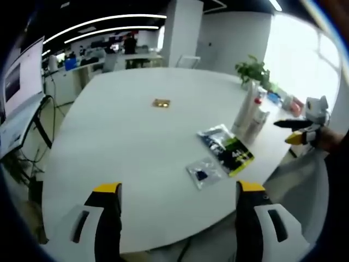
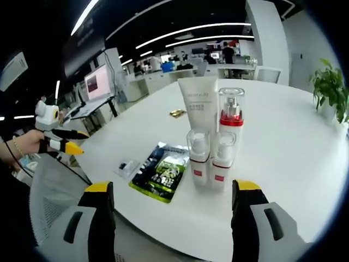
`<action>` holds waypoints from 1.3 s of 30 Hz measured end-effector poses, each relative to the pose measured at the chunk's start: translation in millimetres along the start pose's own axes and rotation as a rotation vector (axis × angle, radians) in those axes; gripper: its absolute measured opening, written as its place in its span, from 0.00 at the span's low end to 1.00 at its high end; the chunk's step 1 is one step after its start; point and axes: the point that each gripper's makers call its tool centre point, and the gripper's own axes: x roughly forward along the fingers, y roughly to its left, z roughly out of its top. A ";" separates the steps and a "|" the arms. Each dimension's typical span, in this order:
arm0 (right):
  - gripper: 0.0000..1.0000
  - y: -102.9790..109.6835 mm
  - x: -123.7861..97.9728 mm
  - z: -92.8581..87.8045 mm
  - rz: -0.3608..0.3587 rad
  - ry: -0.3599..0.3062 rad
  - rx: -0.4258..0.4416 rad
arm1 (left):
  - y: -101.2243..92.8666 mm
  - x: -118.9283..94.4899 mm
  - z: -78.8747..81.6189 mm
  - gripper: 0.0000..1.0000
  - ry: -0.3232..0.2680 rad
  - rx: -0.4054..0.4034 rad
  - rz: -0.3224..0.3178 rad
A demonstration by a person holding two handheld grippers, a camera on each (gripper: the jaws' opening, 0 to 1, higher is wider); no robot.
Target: Arrange the skincare products in the storage area until every visible bottle or jar stands upright without overlapping.
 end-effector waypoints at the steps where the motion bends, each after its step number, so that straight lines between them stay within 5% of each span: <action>1: 0.91 0.3 0.3 -0.2 0.002 0.001 -0.004 | -0.8 -0.2 -0.7 0.83 0.003 0.000 0.001; 3: 0.99 5.7 2.1 -2.3 0.030 0.013 -0.022 | 0.6 -0.3 -1.9 0.84 0.008 -0.005 0.007; 14: 0.99 5.3 2.0 -9.9 0.039 0.052 0.004 | 4.7 13.9 12.3 0.91 0.049 0.025 0.000; 17: 0.91 13.9 3.3 -14.9 0.069 0.091 -0.052 | 6.5 20.3 22.5 0.99 0.052 0.032 -0.009; 20: 0.95 15.3 4.7 -16.1 0.070 0.093 -0.074 | 3.1 27.0 33.0 0.99 0.065 0.076 -0.031; 26: 0.96 9.3 3.2 -14.9 0.065 0.081 -0.027 | 1.6 43.7 56.4 0.99 0.037 0.116 -0.035; 34: 0.99 8.5 4.4 -17.3 0.064 0.092 -0.006 | -11.4 66.3 82.3 0.99 0.075 0.161 -0.094; 39: 0.99 6.4 3.7 -17.9 0.061 0.092 0.009 | -17.4 80.5 101.3 0.99 0.034 0.233 -0.131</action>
